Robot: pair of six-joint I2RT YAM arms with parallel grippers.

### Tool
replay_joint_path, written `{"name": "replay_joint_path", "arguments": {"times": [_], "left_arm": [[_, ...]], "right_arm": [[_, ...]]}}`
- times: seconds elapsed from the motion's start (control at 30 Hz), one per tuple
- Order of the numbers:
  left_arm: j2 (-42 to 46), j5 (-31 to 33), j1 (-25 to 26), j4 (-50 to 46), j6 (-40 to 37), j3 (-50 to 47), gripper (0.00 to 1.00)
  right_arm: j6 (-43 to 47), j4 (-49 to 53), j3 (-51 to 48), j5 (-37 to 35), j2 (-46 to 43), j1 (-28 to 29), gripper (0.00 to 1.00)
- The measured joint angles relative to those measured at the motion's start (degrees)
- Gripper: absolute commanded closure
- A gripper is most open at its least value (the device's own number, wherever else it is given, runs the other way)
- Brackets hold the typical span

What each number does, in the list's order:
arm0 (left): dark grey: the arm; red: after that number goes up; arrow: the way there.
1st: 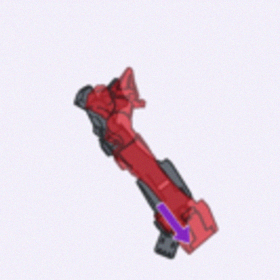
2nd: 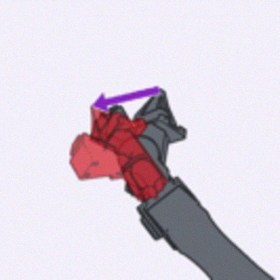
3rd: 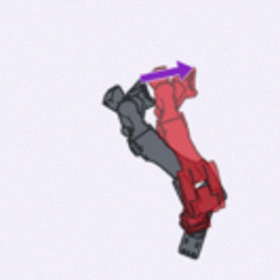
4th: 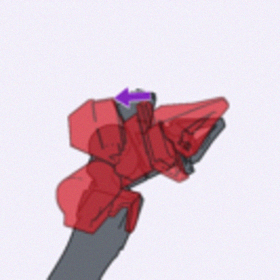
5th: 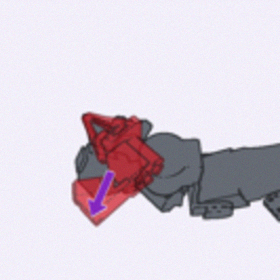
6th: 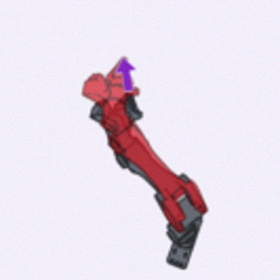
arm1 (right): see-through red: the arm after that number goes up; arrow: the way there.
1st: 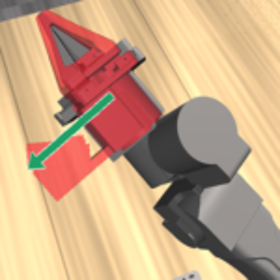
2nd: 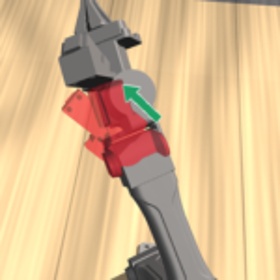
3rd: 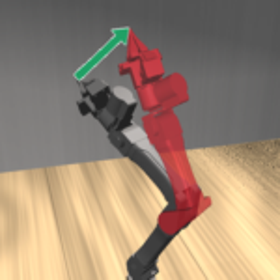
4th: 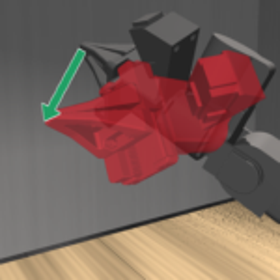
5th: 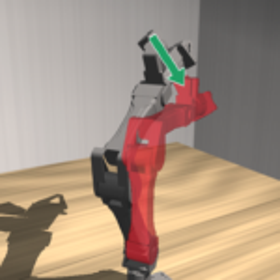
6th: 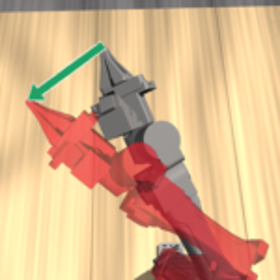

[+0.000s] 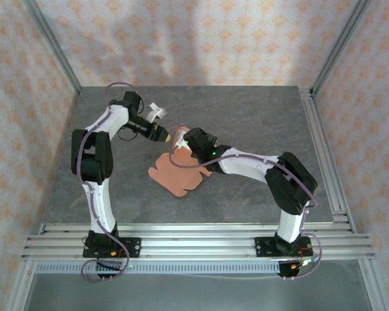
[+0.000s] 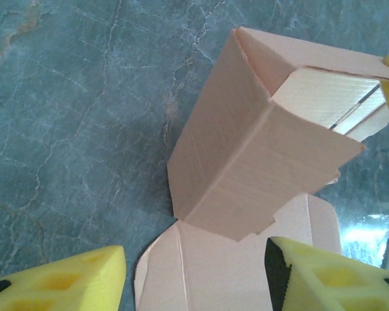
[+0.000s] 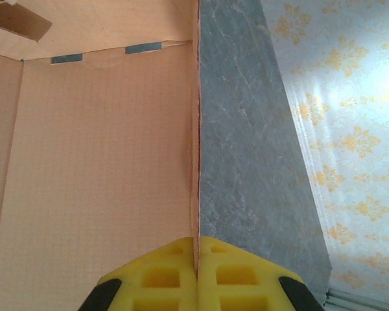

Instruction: Fold the paper box

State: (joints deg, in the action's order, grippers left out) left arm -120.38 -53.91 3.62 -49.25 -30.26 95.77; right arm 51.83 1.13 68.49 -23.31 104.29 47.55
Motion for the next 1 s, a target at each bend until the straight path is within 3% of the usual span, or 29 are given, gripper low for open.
{"name": "replay_joint_path", "arguments": {"times": [0.17,0.67,1.0], "left_arm": [[-2.71,1.51,2.21,-0.55,-0.02,1.88,0.4],[-3.41,1.66,1.95,-1.84,-1.18,1.18,0.36],[3.85,-0.81,-4.48,8.22,3.43,-6.91,0.32]], "right_arm": [[4.0,-3.87,-0.02,-2.97,2.62,0.59,1.0],[7.39,-8.07,-0.02,-5.42,4.0,1.22,1.0],[9.99,-13.0,-3.45,-5.66,4.0,1.22,1.0]]}}
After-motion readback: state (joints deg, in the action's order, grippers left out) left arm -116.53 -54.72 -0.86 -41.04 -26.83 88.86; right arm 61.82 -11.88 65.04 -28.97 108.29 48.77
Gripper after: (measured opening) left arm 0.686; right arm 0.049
